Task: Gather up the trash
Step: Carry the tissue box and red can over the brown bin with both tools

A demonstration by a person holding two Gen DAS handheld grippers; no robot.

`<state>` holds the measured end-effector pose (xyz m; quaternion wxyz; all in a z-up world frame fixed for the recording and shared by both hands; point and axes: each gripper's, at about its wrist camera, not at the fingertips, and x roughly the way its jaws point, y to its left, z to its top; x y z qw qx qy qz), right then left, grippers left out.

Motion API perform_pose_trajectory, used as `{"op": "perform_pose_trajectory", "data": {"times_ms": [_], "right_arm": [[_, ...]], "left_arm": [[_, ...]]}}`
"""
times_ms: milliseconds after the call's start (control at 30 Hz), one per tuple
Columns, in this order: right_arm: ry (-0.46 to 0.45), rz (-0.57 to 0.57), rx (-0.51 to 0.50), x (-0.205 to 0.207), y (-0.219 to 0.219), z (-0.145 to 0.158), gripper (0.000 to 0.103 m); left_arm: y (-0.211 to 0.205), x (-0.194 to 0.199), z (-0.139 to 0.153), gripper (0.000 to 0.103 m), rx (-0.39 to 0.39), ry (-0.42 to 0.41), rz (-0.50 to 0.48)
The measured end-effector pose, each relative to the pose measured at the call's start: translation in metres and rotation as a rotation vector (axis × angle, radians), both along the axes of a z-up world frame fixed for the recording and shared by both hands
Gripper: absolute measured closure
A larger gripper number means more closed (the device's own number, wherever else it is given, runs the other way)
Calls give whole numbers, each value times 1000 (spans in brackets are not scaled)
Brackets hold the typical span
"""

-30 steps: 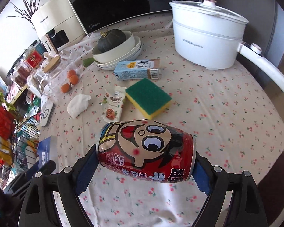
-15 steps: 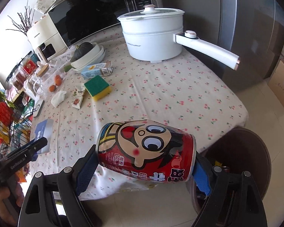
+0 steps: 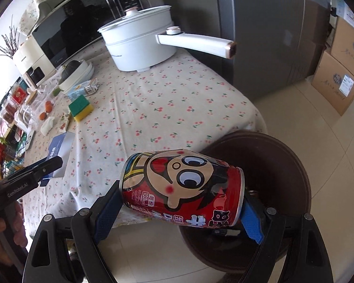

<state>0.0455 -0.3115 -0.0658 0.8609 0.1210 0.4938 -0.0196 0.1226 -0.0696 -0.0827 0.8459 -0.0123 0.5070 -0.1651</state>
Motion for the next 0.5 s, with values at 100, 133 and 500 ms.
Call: {"op": "perform_pose_trajectory", "data": {"times_ms": [100,133,500], "right_arm": [[10,-48,5,-14,-24,-5,13],[12,-62,2,-19,-32,-6,13],[57,-176,-23,-68,-104,-26,13]], "left_arm": [[-34,-6,-6,54,-8,16,-75],[-46,-8,-9,54,-8,19,-102],[-140,-34,-30,54,-28,17,-313]]}}
